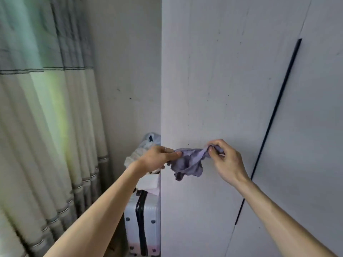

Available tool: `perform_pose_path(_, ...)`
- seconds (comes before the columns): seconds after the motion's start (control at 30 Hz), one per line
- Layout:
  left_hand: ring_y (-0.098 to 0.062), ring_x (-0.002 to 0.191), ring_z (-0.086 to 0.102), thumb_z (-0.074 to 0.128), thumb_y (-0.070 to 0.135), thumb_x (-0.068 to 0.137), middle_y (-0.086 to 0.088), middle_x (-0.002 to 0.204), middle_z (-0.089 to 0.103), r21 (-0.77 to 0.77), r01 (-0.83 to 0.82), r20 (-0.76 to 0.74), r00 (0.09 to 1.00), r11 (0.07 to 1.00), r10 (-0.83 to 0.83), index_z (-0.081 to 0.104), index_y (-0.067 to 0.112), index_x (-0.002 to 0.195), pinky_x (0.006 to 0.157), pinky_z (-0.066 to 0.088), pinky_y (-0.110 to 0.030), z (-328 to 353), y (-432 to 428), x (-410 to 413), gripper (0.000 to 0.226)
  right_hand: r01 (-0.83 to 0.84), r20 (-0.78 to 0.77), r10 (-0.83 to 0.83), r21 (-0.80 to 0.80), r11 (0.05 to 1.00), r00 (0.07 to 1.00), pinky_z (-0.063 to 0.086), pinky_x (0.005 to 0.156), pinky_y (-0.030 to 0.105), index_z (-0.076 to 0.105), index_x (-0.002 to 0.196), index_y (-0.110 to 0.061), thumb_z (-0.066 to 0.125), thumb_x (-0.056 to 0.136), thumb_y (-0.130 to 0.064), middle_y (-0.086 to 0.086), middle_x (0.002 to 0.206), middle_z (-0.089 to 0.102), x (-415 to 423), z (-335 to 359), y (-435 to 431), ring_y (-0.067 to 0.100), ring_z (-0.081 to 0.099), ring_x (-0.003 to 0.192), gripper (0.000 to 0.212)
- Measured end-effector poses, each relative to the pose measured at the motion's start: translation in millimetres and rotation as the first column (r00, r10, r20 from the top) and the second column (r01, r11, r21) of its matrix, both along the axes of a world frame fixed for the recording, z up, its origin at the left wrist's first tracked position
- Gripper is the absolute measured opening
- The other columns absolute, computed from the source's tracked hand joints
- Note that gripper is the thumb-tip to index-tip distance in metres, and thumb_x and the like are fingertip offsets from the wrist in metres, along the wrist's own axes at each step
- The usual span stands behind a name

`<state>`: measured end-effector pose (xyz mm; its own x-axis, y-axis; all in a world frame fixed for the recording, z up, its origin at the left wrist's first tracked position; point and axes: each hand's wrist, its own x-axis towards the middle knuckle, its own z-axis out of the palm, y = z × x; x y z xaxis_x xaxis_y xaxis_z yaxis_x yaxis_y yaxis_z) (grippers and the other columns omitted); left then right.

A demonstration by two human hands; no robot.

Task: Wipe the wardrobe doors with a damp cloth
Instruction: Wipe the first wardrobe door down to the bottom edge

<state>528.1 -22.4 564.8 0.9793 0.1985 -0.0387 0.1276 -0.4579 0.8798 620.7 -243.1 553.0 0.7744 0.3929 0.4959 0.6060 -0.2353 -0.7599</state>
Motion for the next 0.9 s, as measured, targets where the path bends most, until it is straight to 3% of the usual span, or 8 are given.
perform_pose_path(0.2, -0.009, 0.08, 0.072, 0.06, 0.041, 0.099, -0.003, 0.091, 0.076, -0.045, -0.081, 0.07, 0.994, 0.996, 0.084, 0.074, 0.009, 0.101, 0.087, 0.055, -0.034, 46, -54, 35, 0.035, 0.024, 0.002, -0.025, 0.086, 0.996, 1.0, 0.043, 0.075, 0.005, 0.065, 0.087, -0.028, 0.062, 0.097, -0.016, -0.007, 0.095, 0.07, 49, 41, -78, -0.003, 0.063, 0.092, 0.016)
perform_pose_path(0.37, -0.019, 0.076, 0.07, 0.053, 0.035, 0.104, -0.009, 0.093, 0.072, -0.127, -0.163, 0.184, 0.965, 0.978, 0.184, 0.068, 0.012, 0.106, 0.067, 0.059, -0.034, 68, -89, 57, 0.028, -0.217, -0.228, 0.17, -0.198, 0.956, 0.959, 0.042, 0.083, 0.034, 0.07, 0.071, -0.022, 0.07, 0.069, -0.035, -0.004, 0.084, 0.067, 70, 45, -122, 0.008, 0.06, 0.088, 0.013)
perform_pose_path(0.43, -0.019, 0.077, 0.069, 0.054, 0.034, 0.103, -0.005, 0.09, 0.072, -0.144, -0.141, 0.203, 0.965, 0.979, 0.169, 0.069, 0.014, 0.103, 0.065, 0.057, -0.034, 76, -107, 64, 0.024, -0.294, -0.398, 0.24, -0.08, 0.952, 0.885, 0.044, 0.091, 0.034, 0.071, 0.082, -0.024, 0.069, 0.065, -0.033, -0.01, 0.101, 0.07, 68, 41, -129, 0.007, 0.062, 0.101, 0.019)
perform_pose_path(0.5, -0.018, 0.077, 0.068, 0.057, 0.034, 0.102, -0.004, 0.089, 0.072, -0.127, -0.086, 0.18, 0.978, 0.988, 0.108, 0.068, 0.012, 0.104, 0.063, 0.055, -0.032, 81, -125, 70, 0.025, -0.298, -0.467, 0.282, 0.041, 0.954, 0.838, 0.048, 0.098, 0.035, 0.065, 0.113, -0.031, 0.076, 0.069, -0.04, -0.015, 0.123, 0.062, 66, 35, -127, 0.002, 0.061, 0.111, 0.046)
perform_pose_path(0.6, -0.021, 0.08, 0.068, 0.059, 0.027, 0.101, -0.007, 0.092, 0.073, -0.142, 0.02, 0.102, 0.995, 0.99, -0.005, 0.068, 0.012, 0.102, 0.065, 0.052, -0.03, 85, -146, 74, 0.018, -0.282, -0.401, 0.255, -0.009, 0.96, 0.88, 0.052, 0.091, 0.033, 0.054, 0.131, -0.034, 0.077, 0.083, -0.031, -0.011, 0.113, 0.066, 65, 23, -114, 0.003, 0.065, 0.099, 0.053)
perform_pose_path(0.7, -0.026, 0.09, 0.072, 0.059, 0.013, 0.096, -0.009, 0.099, 0.076, -0.14, 0.064, 0.047, 0.997, 0.988, -0.058, 0.072, 0.006, 0.104, 0.078, 0.057, -0.034, 85, -143, 70, 0.016, -0.133, -0.271, 0.114, -0.051, 0.99, 0.956, 0.057, 0.088, 0.04, 0.07, 0.1, -0.028, 0.065, 0.091, -0.023, -0.005, 0.09, 0.074, 70, 11, -108, 0.01, 0.069, 0.088, 0.012)
perform_pose_path(0.8, -0.028, 0.102, 0.071, 0.058, 0.012, 0.094, -0.011, 0.105, 0.076, -0.08, 0.039, 0.022, 0.999, 0.996, -0.038, 0.075, 0.005, 0.107, 0.098, 0.054, -0.04, 84, -126, 62, 0.023, -0.056, -0.151, 0.038, -0.117, 0.992, 0.988, 0.05, 0.079, 0.015, 0.066, 0.108, -0.032, 0.06, 0.097, -0.018, -0.013, 0.106, 0.069, 77, 19, -114, 0.007, 0.064, 0.098, 0.018)
perform_pose_path(0.9, -0.026, 0.101, 0.07, 0.06, 0.016, 0.092, -0.009, 0.103, 0.076, -0.045, -0.012, 0.028, 1.0, 0.999, 0.013, 0.079, 0.013, 0.102, 0.097, 0.052, -0.039, 81, -111, 54, 0.022, -0.003, -0.081, -0.01, -0.16, 0.987, 0.997, 0.043, 0.072, 0.008, 0.066, 0.105, -0.028, 0.059, 0.097, -0.014, -0.012, 0.103, 0.068, 84, 32, -115, 0.008, 0.063, 0.095, 0.018)
